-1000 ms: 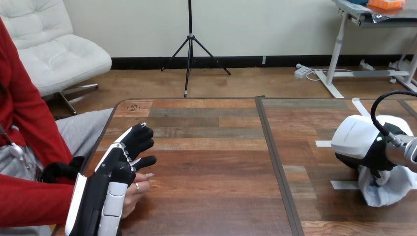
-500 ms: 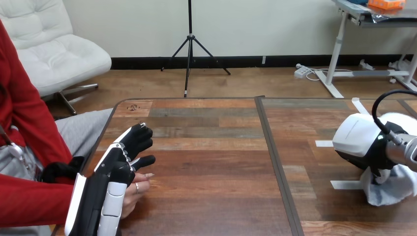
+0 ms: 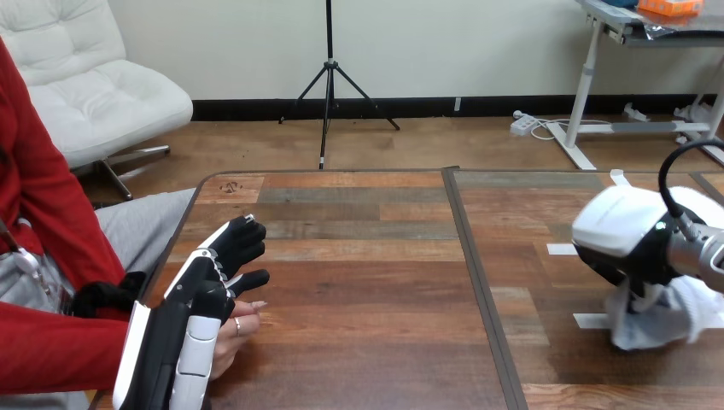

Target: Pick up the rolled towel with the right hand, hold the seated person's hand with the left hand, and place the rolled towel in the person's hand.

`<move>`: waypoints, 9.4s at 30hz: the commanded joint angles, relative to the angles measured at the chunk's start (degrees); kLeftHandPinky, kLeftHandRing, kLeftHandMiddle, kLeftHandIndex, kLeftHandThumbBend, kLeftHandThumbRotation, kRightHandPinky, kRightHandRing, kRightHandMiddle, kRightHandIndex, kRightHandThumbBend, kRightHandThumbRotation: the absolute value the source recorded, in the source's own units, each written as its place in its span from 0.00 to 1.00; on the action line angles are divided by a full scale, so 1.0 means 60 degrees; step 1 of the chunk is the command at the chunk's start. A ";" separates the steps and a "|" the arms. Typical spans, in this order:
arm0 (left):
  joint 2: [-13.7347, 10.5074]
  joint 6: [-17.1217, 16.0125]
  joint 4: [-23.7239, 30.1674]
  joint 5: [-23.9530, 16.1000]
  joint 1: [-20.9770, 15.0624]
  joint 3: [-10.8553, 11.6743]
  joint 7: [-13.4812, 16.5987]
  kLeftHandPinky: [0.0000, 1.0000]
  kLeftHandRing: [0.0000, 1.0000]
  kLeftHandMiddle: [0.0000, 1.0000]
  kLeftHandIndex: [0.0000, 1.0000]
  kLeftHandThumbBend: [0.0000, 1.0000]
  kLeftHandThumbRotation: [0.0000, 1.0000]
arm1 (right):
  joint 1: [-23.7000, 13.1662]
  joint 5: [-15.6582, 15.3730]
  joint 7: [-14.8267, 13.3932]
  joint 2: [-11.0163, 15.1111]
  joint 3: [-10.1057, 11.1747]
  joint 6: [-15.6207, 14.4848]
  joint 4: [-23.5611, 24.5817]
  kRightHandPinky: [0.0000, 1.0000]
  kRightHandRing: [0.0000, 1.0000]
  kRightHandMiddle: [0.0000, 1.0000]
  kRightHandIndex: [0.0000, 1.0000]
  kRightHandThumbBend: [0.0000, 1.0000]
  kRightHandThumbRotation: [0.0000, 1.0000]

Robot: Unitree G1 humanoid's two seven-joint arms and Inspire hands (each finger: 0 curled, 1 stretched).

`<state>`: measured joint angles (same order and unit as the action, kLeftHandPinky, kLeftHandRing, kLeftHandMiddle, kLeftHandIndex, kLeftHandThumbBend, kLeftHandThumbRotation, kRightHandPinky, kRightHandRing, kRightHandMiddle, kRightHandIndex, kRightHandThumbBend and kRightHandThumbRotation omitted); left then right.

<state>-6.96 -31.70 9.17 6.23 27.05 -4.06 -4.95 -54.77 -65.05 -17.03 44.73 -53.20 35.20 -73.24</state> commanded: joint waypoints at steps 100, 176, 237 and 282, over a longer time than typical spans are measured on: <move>0.0274 -0.0022 0.0478 0.0022 -0.0370 -0.0023 -0.0179 0.78 0.86 0.85 0.81 0.75 1.00 | -0.1121 0.3603 0.3823 0.0142 0.3512 0.0819 0.0623 0.61 0.74 0.79 0.82 1.00 0.98; 0.0316 0.0126 0.0362 -0.0074 -0.0447 -0.0293 -0.0131 0.79 0.87 0.86 0.82 0.74 1.00 | -0.1145 0.0881 0.1569 0.3231 0.3049 0.2782 0.0905 0.91 0.97 0.99 1.00 1.00 0.81; 0.0265 0.0144 0.0409 -0.0047 -0.0434 -0.0201 -0.0137 0.78 0.87 0.86 0.82 0.74 1.00 | -0.0490 -0.0949 -0.1511 0.2429 0.1447 0.1769 0.0876 0.98 1.00 1.00 1.00 1.00 0.45; 0.0271 0.0183 0.0528 -0.0050 -0.0316 -0.0160 -0.0078 0.77 0.87 0.85 0.81 0.75 1.00 | -0.0550 -0.2430 -0.3088 0.1373 -0.0429 0.0823 0.0381 0.98 1.00 1.00 1.00 1.00 0.53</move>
<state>-6.88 -29.95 9.31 6.16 26.89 -5.75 -5.92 -56.47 -78.67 -34.94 55.08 -54.07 41.64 -70.79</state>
